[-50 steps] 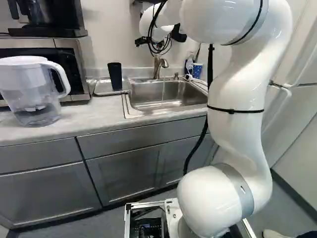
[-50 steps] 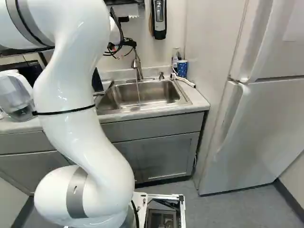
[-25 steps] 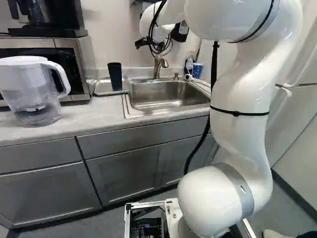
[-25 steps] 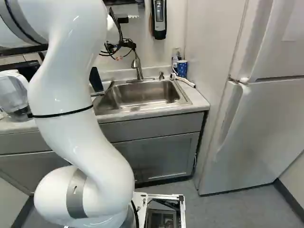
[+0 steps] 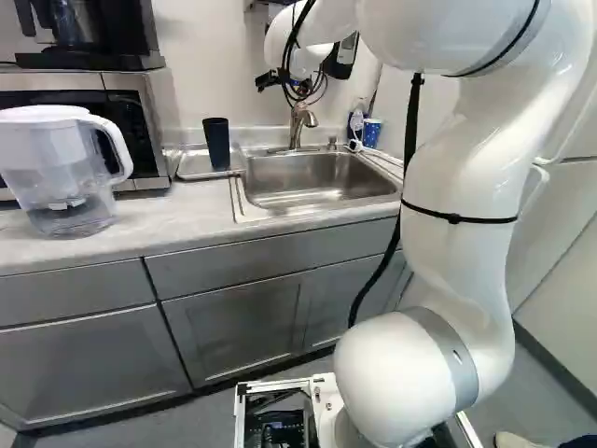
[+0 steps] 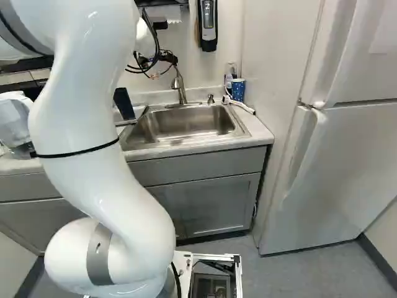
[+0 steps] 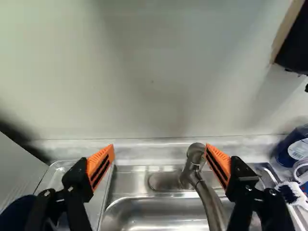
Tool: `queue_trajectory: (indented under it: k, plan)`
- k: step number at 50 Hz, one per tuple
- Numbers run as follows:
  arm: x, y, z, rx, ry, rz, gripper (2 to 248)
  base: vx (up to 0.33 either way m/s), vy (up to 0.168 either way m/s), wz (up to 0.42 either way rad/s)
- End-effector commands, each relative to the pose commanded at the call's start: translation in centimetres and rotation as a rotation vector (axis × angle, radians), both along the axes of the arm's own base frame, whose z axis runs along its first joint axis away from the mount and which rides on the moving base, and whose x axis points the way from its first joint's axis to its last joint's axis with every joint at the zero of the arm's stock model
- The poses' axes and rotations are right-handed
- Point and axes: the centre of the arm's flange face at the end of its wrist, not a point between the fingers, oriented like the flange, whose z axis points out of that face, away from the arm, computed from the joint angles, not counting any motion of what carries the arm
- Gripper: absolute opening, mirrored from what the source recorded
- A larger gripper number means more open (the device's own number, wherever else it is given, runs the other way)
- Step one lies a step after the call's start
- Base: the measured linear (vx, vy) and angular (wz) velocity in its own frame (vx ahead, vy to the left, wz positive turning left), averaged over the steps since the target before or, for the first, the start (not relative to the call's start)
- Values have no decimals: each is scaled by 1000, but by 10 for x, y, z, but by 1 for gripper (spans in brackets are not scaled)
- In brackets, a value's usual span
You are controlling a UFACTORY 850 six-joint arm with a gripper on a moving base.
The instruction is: Rinse the cup and place it in the tray
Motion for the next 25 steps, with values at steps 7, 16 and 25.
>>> queue_trajectory:
  k: [7,16,25]
  plan:
    - [-5,-3,1,1,-4,-3,247,0,0,0]
    - [-17,-10,3,1,-8,-11,247,0,0,0]
    - [-33,-20,4,2,-10,-23,247,0,0,0]
